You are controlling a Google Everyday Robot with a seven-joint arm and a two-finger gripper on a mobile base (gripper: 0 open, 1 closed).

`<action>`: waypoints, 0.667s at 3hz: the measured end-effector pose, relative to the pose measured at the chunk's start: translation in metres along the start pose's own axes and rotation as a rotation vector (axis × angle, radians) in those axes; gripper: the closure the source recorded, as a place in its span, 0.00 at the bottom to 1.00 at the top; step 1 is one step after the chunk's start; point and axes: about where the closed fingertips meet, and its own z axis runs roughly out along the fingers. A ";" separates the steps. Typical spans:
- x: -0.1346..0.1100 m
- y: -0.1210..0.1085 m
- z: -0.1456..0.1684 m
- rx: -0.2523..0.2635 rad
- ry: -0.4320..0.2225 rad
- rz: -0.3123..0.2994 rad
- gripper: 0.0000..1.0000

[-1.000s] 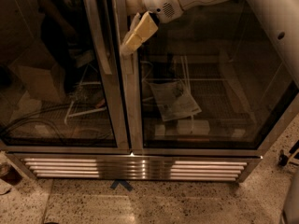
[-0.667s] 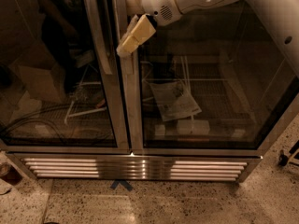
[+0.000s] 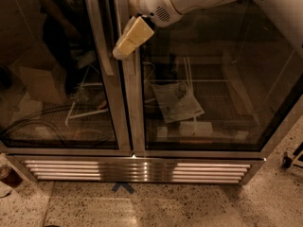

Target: Place 7up can into top drawer

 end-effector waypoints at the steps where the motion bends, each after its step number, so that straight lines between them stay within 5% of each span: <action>1: 0.000 0.001 0.001 0.008 0.002 -0.001 0.00; 2: 0.000 0.002 0.002 0.031 0.010 -0.003 0.00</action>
Offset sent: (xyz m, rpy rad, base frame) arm -0.0010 -0.0002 -0.0022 -0.0081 -0.0378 -0.0590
